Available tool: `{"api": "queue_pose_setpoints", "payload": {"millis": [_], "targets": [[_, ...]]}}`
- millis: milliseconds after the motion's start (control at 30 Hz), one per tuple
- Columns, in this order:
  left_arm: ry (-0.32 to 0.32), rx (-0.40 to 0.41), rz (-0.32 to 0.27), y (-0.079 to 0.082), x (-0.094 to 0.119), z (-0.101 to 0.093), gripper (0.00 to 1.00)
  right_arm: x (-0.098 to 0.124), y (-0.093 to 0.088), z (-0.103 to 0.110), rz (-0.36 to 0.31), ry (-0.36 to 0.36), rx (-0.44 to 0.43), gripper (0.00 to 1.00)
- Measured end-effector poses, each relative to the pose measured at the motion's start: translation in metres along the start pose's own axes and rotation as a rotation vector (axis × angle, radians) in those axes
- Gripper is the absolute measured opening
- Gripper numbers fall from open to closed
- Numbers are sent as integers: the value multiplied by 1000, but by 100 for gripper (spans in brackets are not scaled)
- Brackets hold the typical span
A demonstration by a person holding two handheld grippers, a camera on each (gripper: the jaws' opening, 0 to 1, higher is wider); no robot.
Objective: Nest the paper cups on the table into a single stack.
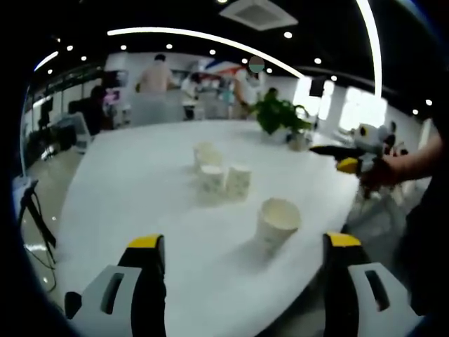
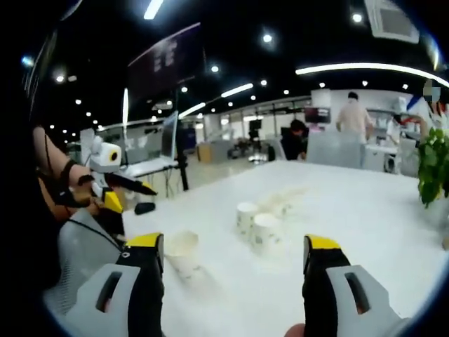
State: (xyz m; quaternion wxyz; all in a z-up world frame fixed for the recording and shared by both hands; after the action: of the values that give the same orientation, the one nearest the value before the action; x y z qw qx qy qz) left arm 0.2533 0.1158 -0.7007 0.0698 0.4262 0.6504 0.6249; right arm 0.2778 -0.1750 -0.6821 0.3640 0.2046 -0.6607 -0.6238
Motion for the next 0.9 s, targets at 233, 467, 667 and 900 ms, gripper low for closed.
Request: {"api": "queue_pose_setpoints", "payload": {"millis": [233, 467, 667, 900], "targets": [[11, 21, -23, 5, 0, 4, 93, 10, -7, -2, 29, -4, 10, 91], [24, 27, -37, 7, 1, 7, 93, 29, 0, -13, 33, -70, -44, 100], [32, 34, -40, 8, 1, 11, 94, 45, -3, -29, 39, -127, -42, 100], [32, 31, -50, 12, -2, 13, 94, 47, -12, -30, 56, -149, -71, 100]]}}
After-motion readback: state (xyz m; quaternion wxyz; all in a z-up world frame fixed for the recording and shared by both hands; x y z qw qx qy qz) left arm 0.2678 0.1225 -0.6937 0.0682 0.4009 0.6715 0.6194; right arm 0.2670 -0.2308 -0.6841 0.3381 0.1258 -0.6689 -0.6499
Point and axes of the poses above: the point that each gripper's makers call its tool centre point, and the gripper's own axes: x roughly backward along the fingers, z roughly to its left, y roughly out of its top, the point moved 4 cm from there along x, roughly backward along the fingers, and after that the axes turned 2 degrees about x, right-handed, at the moved point
